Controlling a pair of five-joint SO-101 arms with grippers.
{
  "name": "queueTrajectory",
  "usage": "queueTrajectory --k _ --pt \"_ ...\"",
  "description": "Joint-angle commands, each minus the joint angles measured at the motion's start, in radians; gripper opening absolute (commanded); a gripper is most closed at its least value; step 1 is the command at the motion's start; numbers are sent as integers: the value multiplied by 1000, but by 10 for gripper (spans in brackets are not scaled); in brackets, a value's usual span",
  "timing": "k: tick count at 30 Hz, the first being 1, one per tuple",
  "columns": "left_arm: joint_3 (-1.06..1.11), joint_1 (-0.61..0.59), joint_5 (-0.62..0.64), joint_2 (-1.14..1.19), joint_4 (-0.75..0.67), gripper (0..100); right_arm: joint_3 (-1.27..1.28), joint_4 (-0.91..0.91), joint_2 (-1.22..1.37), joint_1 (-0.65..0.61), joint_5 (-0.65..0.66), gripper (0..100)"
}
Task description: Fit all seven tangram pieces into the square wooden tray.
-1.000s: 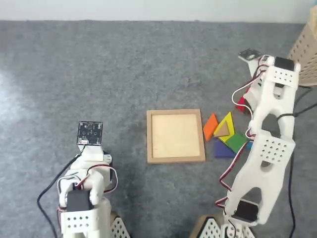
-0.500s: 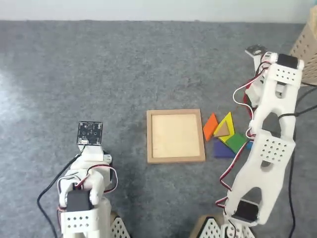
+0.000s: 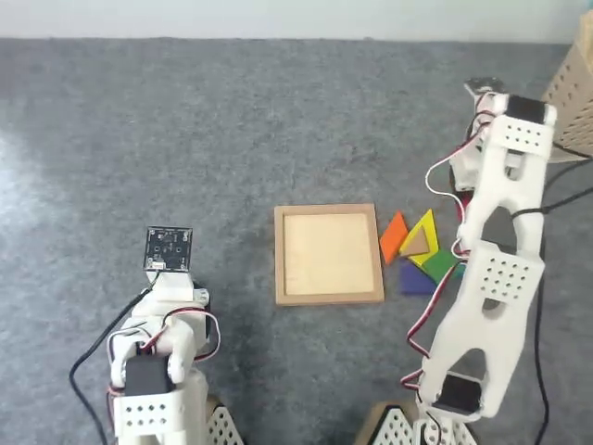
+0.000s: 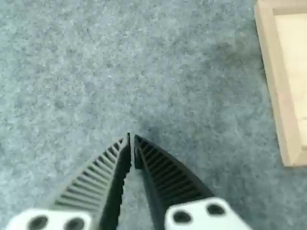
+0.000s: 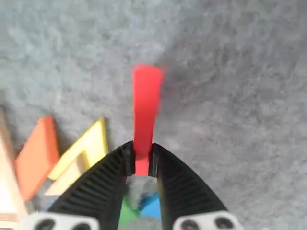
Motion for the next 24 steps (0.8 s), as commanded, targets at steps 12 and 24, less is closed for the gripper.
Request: queueTrajectory --k 12,24 --pt "-12 3 9 -17 5 12 629 -51 -831 -344 -95 6" --pt "-12 3 9 -17 5 12 1249 -510 -935 -727 -63 6"
